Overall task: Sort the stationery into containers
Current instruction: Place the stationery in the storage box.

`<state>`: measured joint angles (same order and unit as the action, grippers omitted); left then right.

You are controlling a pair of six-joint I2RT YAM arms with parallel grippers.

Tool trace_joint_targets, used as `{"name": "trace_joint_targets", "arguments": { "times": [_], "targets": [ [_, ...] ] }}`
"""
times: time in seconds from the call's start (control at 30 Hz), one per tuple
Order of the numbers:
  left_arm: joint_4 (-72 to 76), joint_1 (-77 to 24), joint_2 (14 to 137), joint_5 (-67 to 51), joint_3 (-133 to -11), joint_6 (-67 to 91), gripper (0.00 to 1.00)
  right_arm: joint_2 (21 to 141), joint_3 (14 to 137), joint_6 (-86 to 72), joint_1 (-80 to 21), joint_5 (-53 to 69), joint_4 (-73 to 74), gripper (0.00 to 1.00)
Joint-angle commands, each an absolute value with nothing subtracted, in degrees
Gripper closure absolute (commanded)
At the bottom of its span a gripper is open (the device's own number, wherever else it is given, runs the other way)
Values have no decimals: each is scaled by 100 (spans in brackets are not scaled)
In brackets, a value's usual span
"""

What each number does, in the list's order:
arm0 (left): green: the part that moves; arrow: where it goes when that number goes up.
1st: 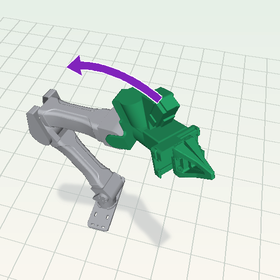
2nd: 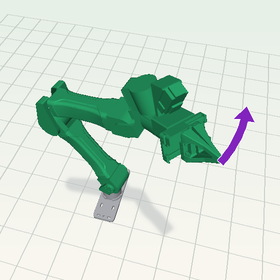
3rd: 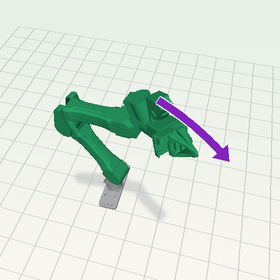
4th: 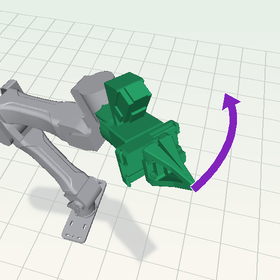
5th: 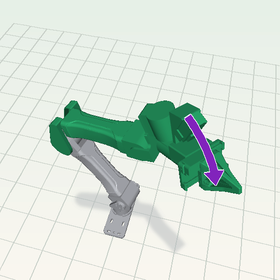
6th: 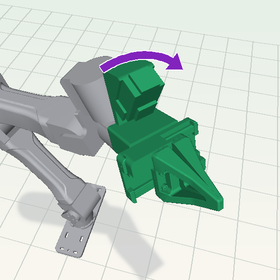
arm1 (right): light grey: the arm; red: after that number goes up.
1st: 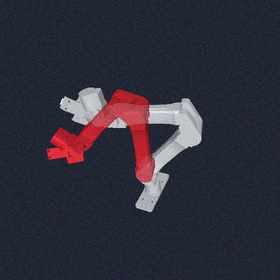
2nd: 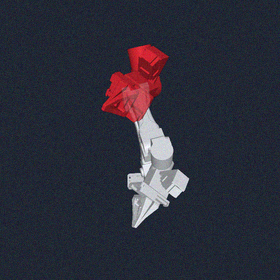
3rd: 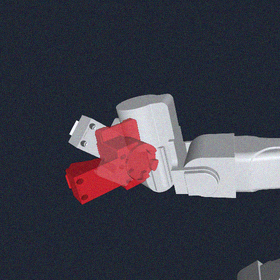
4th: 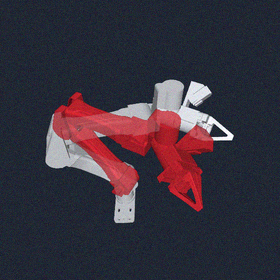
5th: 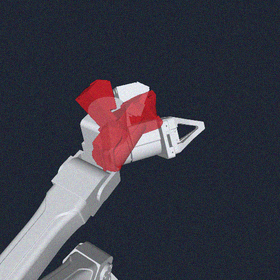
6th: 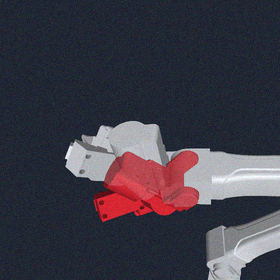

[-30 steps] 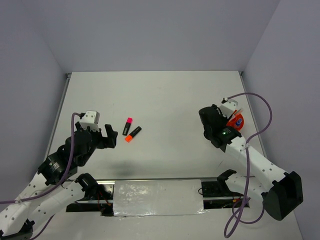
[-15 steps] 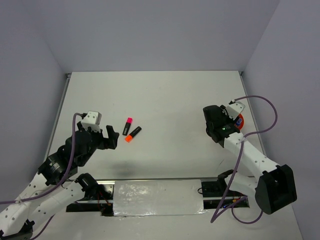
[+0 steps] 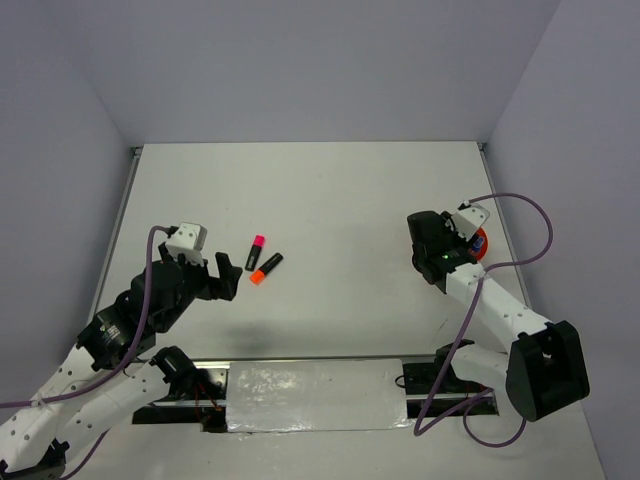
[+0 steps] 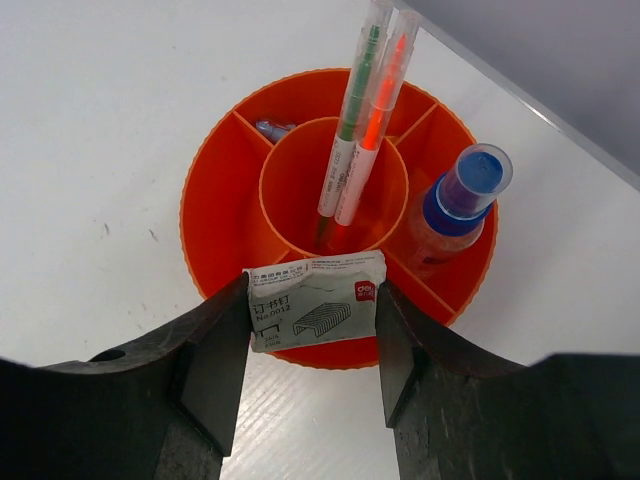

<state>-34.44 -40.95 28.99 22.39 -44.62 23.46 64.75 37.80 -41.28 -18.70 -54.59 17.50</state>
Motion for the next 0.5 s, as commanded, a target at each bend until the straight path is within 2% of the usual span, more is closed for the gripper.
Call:
{"name": "trace_joint_targets", "arguments": {
  "times": [0.0, 0.13, 0.17, 0.27, 0.47],
  "targets": [
    [-3164, -4069, 2857, 2153, -4447, 2188, 1, 6469, 3744, -4228, -1828, -5651, 1468, 57],
    [-3155, -4069, 2848, 2144, -4439, 2180, 1, 6477, 3762, -4271, -1828, -5669, 1529, 45],
    [-3155, -4069, 2848, 2127, -4447, 2180, 1, 6469, 3762, -4289, -1819, -5669, 1547, 38],
    [-3155, -4069, 2848, 2136, -4447, 2171, 1, 6486, 3762, -4298, -1828, -5643, 1573, 25],
    [-3146, -4069, 2883, 2127, -4439, 2171, 1, 6425, 3788, -4307, -1828, -5590, 1643, 19]
  ]
}}
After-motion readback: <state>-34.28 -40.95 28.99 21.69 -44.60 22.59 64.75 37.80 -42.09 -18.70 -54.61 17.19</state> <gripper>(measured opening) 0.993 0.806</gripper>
